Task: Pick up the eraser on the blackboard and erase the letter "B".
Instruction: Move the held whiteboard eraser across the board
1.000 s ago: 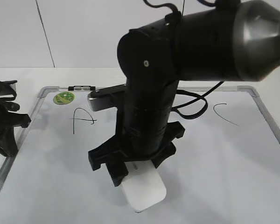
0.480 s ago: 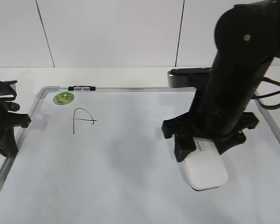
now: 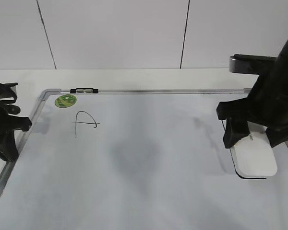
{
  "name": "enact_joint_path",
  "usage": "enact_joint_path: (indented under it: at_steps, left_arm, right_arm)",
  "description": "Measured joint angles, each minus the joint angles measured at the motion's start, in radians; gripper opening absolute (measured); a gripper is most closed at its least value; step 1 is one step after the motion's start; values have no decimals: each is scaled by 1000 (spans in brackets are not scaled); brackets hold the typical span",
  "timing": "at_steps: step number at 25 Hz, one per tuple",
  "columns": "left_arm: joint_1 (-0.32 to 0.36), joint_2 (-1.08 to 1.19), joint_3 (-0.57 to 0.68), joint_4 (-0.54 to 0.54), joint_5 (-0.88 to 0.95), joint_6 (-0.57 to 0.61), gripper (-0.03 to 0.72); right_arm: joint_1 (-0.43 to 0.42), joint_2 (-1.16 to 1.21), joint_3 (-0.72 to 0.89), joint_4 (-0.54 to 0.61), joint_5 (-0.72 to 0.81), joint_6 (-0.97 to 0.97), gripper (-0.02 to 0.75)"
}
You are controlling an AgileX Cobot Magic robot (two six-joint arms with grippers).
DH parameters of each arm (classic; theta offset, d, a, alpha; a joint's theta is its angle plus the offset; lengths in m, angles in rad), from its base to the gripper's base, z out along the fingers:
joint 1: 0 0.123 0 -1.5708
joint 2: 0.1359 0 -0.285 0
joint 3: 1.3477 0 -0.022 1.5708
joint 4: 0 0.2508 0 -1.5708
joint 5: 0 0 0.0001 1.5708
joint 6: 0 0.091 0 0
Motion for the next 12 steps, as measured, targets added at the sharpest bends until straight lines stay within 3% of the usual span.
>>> enact_joint_path:
  at_steps: [5, 12]
  left_arm:
    - [0, 0, 0, -2, 2, 0, 19]
    - [0, 0, 0, -2, 2, 0, 19]
  right_arm:
    - [-88, 0, 0, 0, 2, -39, 533]
    - [-283, 0, 0, 0, 48, -194, 533]
